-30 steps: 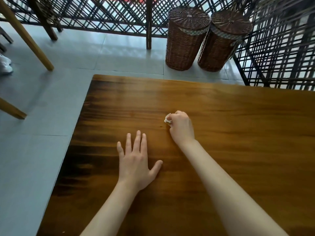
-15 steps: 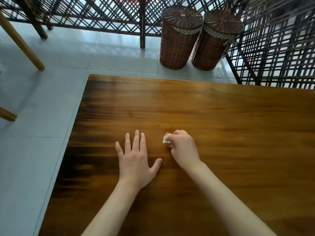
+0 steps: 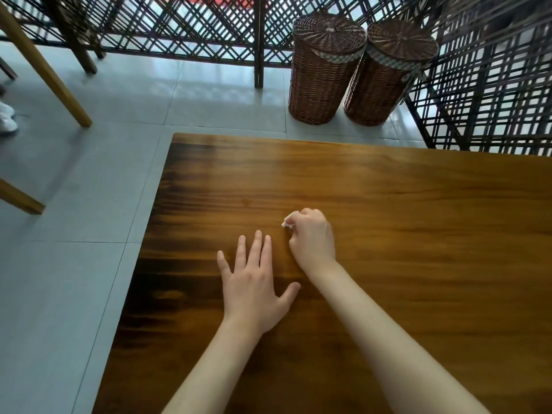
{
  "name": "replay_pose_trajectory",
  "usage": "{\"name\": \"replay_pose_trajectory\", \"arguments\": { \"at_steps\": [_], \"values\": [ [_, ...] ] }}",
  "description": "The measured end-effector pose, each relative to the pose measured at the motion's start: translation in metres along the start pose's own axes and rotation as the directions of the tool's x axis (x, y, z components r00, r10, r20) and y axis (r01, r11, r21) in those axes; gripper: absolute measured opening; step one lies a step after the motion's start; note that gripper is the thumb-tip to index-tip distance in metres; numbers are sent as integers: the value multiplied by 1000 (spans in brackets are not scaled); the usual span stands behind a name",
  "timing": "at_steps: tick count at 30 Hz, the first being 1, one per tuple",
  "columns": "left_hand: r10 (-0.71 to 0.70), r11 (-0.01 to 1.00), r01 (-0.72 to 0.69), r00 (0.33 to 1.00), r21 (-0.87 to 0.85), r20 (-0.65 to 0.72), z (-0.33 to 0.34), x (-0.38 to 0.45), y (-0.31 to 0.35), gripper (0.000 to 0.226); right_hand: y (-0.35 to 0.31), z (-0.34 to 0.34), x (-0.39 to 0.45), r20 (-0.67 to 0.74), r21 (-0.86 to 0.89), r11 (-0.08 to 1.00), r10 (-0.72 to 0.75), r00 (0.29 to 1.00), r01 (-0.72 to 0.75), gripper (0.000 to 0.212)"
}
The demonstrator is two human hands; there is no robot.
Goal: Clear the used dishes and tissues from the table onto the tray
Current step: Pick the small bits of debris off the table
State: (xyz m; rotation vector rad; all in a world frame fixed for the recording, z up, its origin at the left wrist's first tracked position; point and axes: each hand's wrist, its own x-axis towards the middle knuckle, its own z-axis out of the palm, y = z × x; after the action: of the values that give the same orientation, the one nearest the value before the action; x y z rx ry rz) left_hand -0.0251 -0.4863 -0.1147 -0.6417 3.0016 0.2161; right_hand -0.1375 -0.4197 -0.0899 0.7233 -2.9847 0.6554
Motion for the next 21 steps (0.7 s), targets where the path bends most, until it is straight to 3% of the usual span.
{"name": "replay_pose_trajectory", "arguments": {
  "at_steps": [4, 10, 13, 21],
  "values": [
    [-4, 997, 0, 999, -77, -53, -5, -2, -8, 94, -19, 8, -23, 32, 68, 992, -111, 993, 108, 23],
    [-107, 992, 98, 987, -80, -120, -19, 13, -70, 83, -34, 5, 17, -34, 134, 989, -65, 997, 69, 27],
    [-129, 989, 122, 988, -88, -80, -20, 15, -96, 76, -56, 16, 47, -42, 168, 982, -76, 996, 82, 23],
    [-105, 991, 101, 993, -89, -51, -16, 11, -103, 75, -71, 42, 69, 32, 68, 996, -57, 998, 55, 29]
  ]
}}
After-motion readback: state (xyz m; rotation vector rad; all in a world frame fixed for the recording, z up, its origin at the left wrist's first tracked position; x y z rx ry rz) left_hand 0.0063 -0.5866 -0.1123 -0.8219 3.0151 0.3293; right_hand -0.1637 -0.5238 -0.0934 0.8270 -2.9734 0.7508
